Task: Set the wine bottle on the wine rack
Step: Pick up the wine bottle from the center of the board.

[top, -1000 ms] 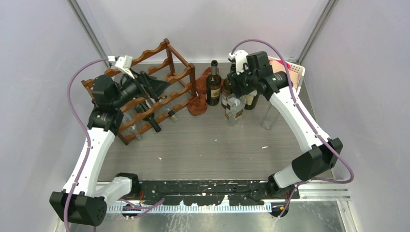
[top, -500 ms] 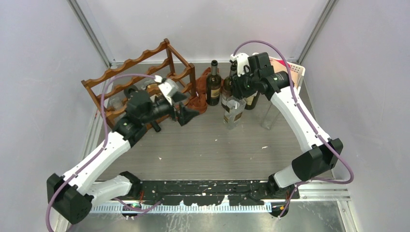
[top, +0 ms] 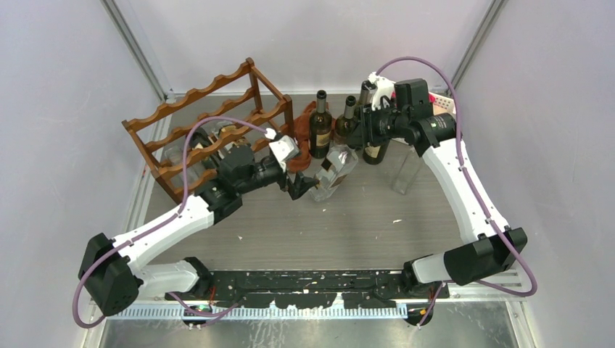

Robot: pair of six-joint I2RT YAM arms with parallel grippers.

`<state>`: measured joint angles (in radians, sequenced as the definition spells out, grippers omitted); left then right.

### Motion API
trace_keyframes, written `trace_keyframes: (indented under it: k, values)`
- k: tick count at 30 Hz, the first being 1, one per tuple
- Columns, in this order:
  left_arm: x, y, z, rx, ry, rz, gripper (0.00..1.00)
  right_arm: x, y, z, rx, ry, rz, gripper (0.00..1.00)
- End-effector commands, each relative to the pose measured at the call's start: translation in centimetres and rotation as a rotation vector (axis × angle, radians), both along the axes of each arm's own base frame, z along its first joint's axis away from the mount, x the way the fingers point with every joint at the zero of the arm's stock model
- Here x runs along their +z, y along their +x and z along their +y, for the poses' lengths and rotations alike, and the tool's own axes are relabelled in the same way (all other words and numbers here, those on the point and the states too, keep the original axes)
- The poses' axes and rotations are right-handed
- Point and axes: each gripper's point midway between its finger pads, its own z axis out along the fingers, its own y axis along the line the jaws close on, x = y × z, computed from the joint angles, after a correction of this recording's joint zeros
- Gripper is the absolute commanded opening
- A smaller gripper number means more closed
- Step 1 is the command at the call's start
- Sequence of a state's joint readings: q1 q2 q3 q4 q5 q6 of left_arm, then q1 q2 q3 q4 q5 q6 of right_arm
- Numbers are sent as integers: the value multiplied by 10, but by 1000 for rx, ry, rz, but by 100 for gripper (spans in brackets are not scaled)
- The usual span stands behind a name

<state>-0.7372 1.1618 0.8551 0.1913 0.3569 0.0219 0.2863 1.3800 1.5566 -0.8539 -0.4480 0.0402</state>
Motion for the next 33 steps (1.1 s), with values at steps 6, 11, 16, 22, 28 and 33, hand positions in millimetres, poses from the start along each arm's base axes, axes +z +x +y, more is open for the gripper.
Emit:
trace_keyframes:
  k: [6,11,16,22,28,33]
  values:
    - [1,4,9,98,-13,-113,100,58,3,16,5,306,-43,1]
    - [-2,5,9,108,5,-125,100,57,3,18,6,335,-24,1]
    - [-8,4,-1,73,23,-122,100,58,3,20,13,350,-19,1]
    - [-18,14,-8,84,67,-127,100,63,-1,22,33,373,-16,1]
    - [-27,32,-14,104,135,-167,100,71,-6,25,59,404,-16,1]
    - [-35,38,-24,82,155,-163,100,73,-8,26,68,423,-8,1]
